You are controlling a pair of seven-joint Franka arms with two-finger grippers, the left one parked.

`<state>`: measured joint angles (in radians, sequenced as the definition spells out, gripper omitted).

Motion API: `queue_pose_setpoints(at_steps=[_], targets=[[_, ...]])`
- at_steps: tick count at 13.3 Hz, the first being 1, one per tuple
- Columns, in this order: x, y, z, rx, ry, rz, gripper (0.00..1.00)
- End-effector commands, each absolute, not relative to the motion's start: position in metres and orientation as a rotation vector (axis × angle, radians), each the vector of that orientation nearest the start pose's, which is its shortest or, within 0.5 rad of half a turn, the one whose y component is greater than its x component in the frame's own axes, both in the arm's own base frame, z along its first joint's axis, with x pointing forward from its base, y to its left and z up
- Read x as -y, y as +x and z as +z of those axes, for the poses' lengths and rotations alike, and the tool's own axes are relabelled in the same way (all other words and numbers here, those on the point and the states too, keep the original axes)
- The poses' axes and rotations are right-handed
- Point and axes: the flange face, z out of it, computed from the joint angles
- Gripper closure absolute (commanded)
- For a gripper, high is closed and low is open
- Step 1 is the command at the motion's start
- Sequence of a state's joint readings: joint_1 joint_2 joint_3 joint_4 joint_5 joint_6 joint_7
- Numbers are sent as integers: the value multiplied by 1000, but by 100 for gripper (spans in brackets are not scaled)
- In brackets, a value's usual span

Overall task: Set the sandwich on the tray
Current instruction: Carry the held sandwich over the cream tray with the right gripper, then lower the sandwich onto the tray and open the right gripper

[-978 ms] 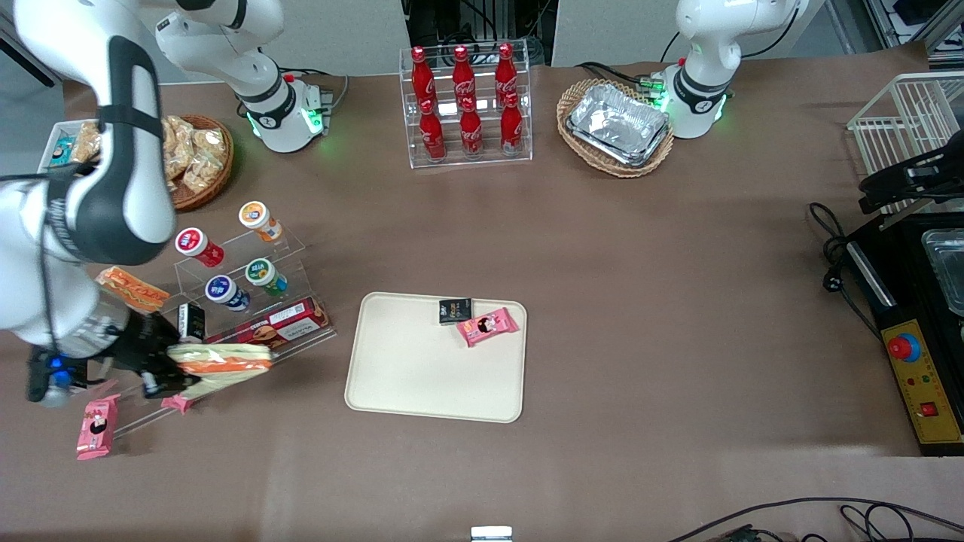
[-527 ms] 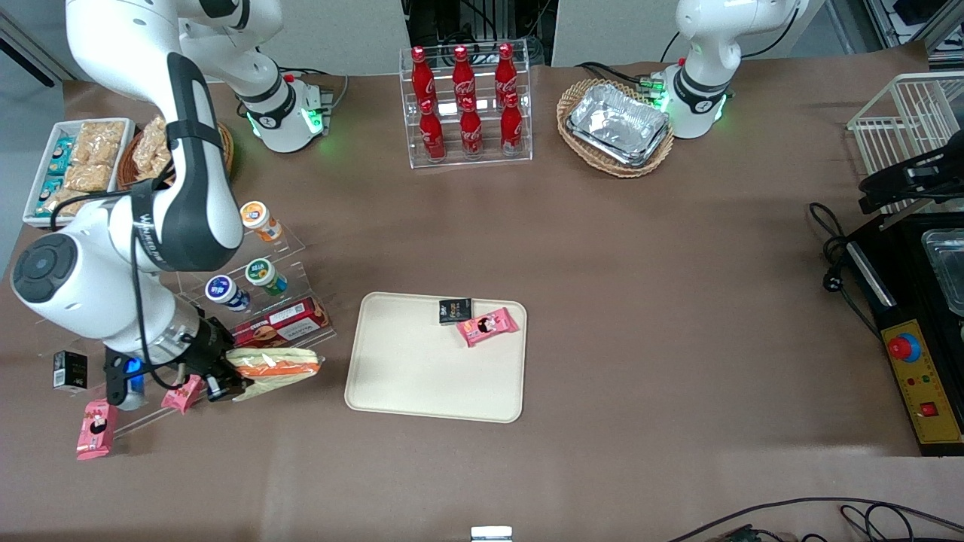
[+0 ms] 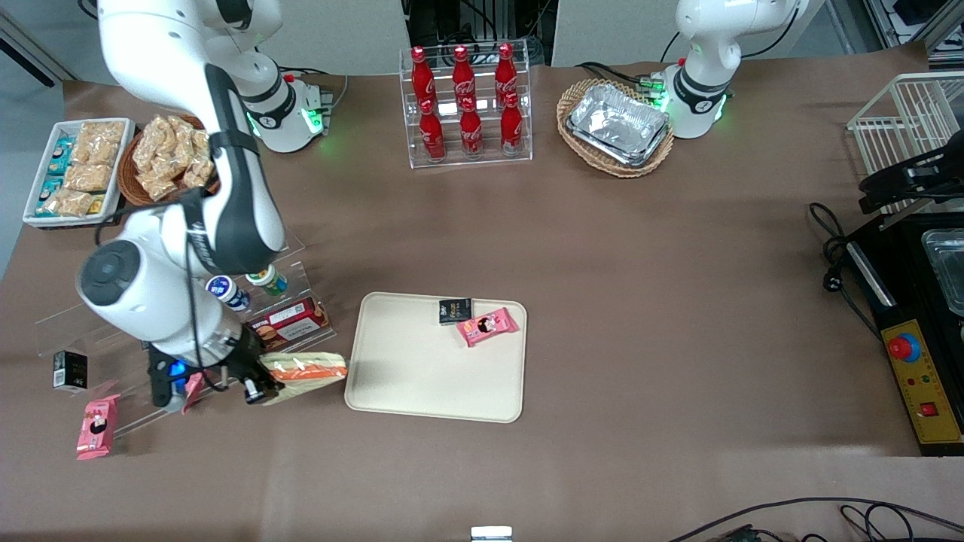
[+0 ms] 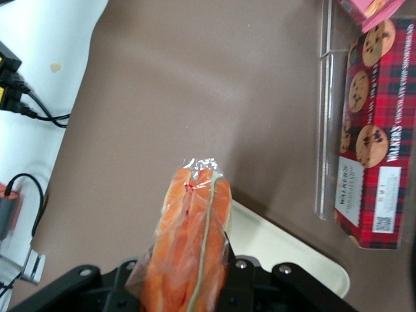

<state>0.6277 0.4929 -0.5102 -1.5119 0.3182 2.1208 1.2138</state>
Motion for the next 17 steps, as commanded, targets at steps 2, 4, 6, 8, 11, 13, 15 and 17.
queue_pose_setpoints(at_steps=[2,4,6,8,11,13,15,17], targets=[[-202,694,371,-1775,-2337,-174,66],[-239,689,343,-1812,-2283,-151,66],[-265,683,319,-1856,-2229,-131,66],[-287,679,298,-1881,-2175,-133,66],[-319,668,266,-1888,-2149,-159,66],[-332,661,240,-1864,-2199,-179,66],[-337,656,215,-1840,-2253,-219,66],[-340,653,207,-1838,-2268,-216,66]])
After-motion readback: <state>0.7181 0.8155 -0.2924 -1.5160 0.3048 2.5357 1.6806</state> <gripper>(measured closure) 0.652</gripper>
